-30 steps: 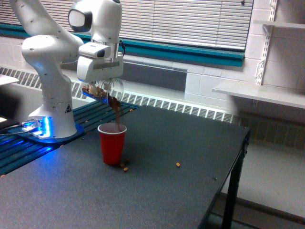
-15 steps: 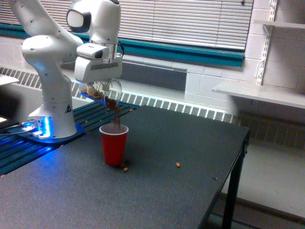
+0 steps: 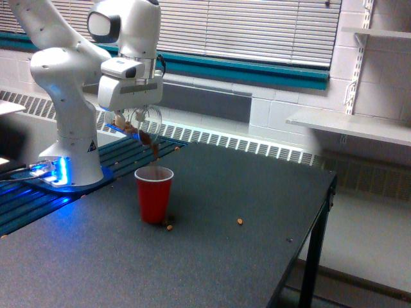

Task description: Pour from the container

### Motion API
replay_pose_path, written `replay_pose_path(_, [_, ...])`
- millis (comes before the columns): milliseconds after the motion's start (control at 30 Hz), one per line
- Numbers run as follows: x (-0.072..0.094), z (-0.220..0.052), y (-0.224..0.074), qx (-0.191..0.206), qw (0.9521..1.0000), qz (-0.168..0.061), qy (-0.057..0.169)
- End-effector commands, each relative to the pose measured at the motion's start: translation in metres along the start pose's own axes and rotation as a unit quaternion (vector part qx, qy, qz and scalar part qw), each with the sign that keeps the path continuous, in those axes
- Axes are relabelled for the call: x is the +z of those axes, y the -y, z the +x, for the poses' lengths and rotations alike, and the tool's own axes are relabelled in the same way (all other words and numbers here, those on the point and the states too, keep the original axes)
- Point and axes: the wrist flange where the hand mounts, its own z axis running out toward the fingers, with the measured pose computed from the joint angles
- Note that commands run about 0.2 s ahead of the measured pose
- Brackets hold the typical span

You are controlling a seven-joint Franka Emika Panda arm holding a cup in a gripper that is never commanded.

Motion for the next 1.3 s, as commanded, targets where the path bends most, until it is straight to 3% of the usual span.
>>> replay_pose_path(33, [0.016, -0.008, -0.004, -0.001, 0.9997, -0.016, 0.017])
replay_pose_path(1300, [0.041, -0.009, -0.002, -0.031, 0.9975, -0.049, 0.04])
